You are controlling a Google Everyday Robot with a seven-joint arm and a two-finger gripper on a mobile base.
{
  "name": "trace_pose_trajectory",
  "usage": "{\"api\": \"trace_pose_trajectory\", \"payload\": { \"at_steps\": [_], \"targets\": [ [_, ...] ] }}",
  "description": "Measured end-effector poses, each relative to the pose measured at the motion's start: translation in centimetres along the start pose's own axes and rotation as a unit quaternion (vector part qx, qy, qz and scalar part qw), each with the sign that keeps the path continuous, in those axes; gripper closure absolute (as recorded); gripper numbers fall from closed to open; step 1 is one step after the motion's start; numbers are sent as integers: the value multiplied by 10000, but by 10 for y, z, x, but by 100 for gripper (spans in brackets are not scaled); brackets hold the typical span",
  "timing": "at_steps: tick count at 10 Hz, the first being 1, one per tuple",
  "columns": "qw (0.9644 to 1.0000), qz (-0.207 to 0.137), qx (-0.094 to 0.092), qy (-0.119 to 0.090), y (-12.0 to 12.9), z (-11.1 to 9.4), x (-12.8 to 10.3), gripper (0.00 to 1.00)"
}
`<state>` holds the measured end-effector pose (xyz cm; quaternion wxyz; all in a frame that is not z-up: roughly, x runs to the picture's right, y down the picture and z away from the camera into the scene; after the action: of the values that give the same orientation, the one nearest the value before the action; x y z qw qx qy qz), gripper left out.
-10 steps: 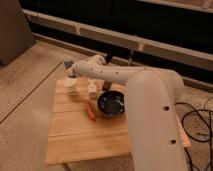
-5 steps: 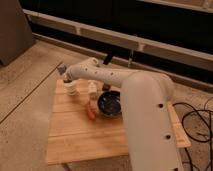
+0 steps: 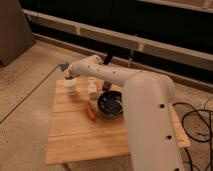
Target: Place the white sponge in the ceramic cup
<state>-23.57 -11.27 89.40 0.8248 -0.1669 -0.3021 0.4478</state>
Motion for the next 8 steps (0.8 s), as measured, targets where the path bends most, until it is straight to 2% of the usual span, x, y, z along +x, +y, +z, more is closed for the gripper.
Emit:
{"api": "trace_pose_trajectory", "payload": {
  "at_steps": [4,6,8],
  "targets": [
    [9998,61,-155,-121,-2,8,1,100],
    [9997,108,-206,-113,-5,9,3,99],
    [9996,145,-244,-73,-6,8,3,82]
  ]
}}
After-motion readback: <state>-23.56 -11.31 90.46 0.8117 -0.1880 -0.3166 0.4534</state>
